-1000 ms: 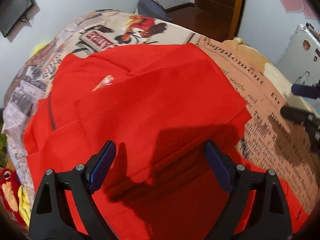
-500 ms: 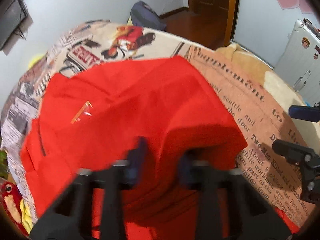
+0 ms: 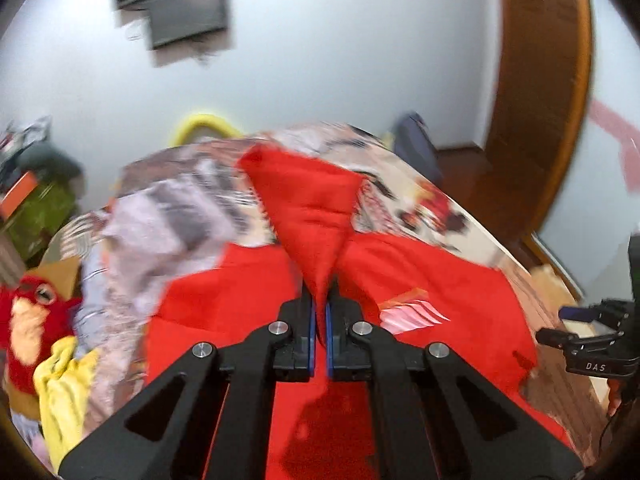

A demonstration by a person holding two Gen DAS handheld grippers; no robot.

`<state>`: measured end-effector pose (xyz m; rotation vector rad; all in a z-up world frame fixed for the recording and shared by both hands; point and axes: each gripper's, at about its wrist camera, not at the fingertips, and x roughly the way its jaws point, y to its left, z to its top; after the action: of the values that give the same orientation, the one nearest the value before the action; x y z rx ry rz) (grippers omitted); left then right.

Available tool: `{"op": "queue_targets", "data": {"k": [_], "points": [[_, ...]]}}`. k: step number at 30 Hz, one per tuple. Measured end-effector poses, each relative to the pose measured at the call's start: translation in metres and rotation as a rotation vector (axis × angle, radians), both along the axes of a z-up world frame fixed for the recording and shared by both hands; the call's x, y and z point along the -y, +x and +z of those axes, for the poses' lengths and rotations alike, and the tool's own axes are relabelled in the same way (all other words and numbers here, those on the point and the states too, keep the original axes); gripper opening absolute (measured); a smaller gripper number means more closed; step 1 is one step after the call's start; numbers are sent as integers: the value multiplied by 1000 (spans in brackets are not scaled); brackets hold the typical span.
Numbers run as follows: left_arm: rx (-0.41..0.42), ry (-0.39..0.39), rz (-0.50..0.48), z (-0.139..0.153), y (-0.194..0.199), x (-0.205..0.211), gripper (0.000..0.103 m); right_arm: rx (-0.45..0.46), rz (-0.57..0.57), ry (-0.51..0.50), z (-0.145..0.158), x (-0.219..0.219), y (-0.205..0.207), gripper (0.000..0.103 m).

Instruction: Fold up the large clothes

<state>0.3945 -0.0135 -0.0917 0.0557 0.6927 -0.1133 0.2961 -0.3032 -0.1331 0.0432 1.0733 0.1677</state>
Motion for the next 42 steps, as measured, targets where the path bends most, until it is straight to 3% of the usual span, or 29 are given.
{"op": "queue_targets", "data": {"k": [5, 10, 15, 22, 29, 32, 35, 40, 41, 42], "points": [[27, -14, 98, -2, -10, -61, 3, -61, 59, 20, -19, -38, 20, 56], [-53, 7, 156, -45, -16, -105, 3, -170, 113, -57, -63, -73, 25, 56], [-171, -61, 174, -93, -25, -142, 6, -122, 144, -138, -67, -87, 14, 62], [-302, -205, 220, -149, -47, -184, 8, -140, 121, -108, -68, -83, 15, 65], [-381, -247, 265, -181, -70, -212, 11, -135, 105, -144, -68, -90, 12, 68], [-399, -175, 287, -184, -75, -213, 14, -135, 100, -154, -67, -90, 11, 69], [-403, -50, 309, -181, -77, -213, 14, -151, 105, -166, -66, -90, 12, 69], [-388, -23, 265, -154, -71, -217, 16, -124, 140, -221, -49, -96, 17, 69], [-378, -20, 259, -149, -69, -218, 21, -104, 148, -233, -42, -98, 18, 69], [-364, -18, 253, -140, -65, -217, 32, -83, 155, -241, -36, -100, 20, 69]]}}
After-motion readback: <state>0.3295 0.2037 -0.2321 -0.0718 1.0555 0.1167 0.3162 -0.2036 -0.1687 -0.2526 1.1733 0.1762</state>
